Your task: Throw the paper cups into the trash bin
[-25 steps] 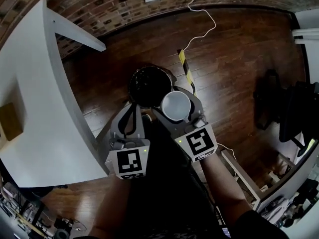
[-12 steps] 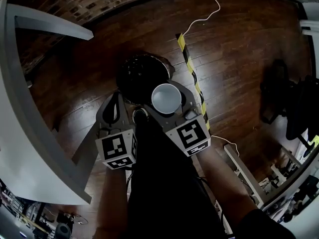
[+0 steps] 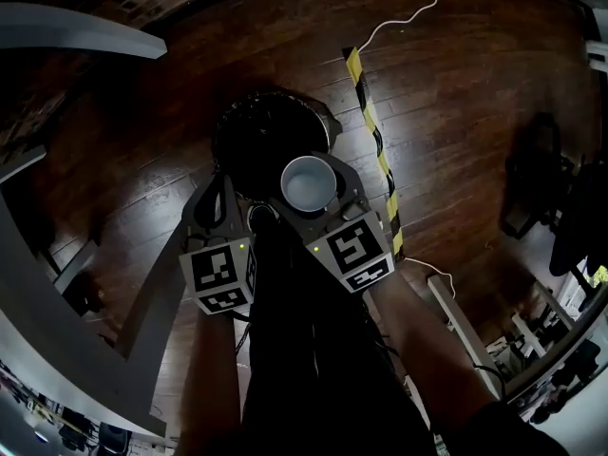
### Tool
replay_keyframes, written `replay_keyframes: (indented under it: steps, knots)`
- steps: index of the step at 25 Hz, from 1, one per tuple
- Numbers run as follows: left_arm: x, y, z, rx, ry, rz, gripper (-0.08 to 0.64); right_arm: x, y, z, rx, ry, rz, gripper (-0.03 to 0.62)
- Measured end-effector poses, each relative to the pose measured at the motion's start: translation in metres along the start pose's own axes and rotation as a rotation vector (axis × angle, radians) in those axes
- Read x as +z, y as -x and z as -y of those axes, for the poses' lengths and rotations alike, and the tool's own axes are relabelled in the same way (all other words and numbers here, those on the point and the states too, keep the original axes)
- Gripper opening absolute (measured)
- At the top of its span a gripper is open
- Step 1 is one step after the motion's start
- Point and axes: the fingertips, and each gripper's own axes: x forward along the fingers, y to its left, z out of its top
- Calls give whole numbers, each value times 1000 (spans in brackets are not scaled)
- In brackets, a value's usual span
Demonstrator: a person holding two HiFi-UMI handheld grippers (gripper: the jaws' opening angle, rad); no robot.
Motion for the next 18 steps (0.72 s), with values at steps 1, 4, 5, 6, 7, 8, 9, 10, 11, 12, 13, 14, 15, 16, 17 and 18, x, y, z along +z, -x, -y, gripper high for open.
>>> replay_keyframes:
  steps: [1,4,5,6,7,8,9,10,11,12,13,14,15,16,17,18]
  knots:
    - [-6,-2,2,-5,7,-6,5,-5,-4,0,9,-6,-9,347]
    - [-22,-10,9,-35,44,-23,5,-19,-17,3,31,-19,-30,347]
    - [-28,-14,10,-41,52,-33,5,-24,-22,5,31,-19,-40,347]
    - [-33,-17,11,-43,55,-43,5,-29,-27,8,26,-13,-51,347]
    - [-38,-20,11,-43,54,-51,5,-35,-31,11,18,-5,-64,348]
    - [-43,-22,12,-42,52,-57,5,-41,-35,14,9,3,-75,348]
    - [-47,-25,12,-42,52,-62,5,-46,-39,17,0,10,-86,348]
    - [-50,-27,12,-41,53,-67,5,-52,-42,19,-5,12,-96,348]
    - [-54,-29,12,-40,56,-71,5,-58,-45,20,-7,9,-105,348]
    - [-59,-30,11,-37,59,-75,5,-64,-47,21,-8,5,-113,348]
    - [-62,-32,11,-34,64,-79,5,-70,-49,22,-8,0,-119,348]
    - [-66,-35,10,-32,69,-81,5,-74,-51,22,-9,-2,-123,348]
    - [-68,-37,9,-30,73,-82,5,-79,-53,23,-10,-3,-127,348]
    - [-70,-40,9,-31,73,-82,5,-83,-56,24,-11,-4,-132,348]
    - [-71,-43,8,-33,70,-83,5,-87,-59,25,-13,-8,-137,348]
    - [-73,-46,8,-37,64,-86,5,-92,-62,26,-15,-15,-145,350]
